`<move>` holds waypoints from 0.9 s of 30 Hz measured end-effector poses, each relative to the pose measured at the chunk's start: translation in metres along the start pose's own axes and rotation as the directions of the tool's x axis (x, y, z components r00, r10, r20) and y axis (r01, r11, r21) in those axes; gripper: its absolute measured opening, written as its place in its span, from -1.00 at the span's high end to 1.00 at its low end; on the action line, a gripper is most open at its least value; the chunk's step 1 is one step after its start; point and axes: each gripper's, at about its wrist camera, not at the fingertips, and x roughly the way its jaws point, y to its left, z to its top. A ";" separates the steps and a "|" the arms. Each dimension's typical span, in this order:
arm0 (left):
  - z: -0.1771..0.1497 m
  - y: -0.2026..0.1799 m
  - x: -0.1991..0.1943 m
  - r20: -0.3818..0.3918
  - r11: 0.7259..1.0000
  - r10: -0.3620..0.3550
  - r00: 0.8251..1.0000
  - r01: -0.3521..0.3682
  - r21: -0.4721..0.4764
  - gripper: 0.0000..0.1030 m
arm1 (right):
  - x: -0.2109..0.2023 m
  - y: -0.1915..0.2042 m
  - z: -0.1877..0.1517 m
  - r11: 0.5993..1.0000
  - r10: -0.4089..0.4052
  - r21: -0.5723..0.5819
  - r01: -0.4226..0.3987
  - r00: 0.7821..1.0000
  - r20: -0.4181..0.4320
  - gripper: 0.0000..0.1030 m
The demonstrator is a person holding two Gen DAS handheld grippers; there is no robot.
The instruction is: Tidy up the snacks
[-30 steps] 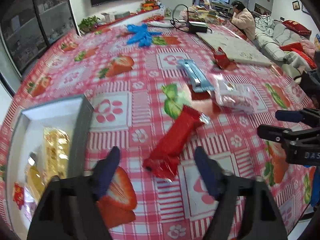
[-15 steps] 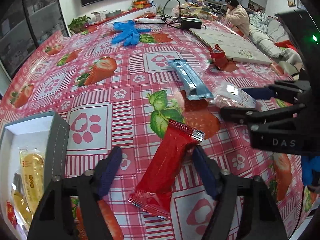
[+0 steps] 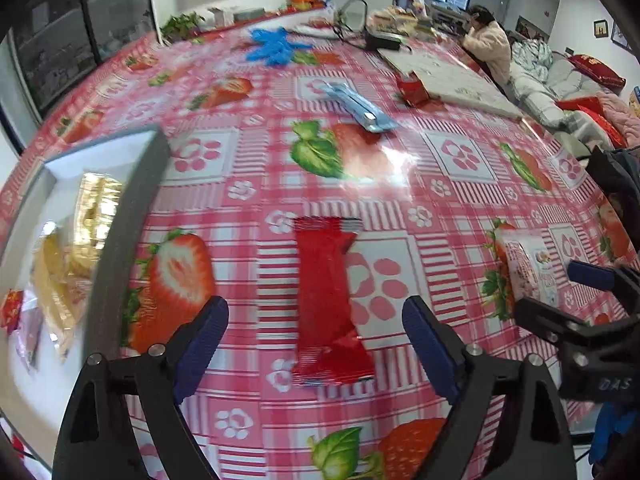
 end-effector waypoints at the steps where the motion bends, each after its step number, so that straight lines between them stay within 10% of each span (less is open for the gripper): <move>1: 0.001 0.003 0.000 -0.004 1.000 0.006 1.000 -0.006 -0.006 -0.78 | -0.005 -0.001 -0.006 1.000 -0.020 0.003 0.019 1.000 0.024 -1.00; 27: 0.010 0.007 0.031 0.066 1.000 0.024 0.998 -0.026 0.017 -1.00 | 0.010 0.003 -0.016 0.993 -0.115 0.050 0.107 0.971 0.209 -1.00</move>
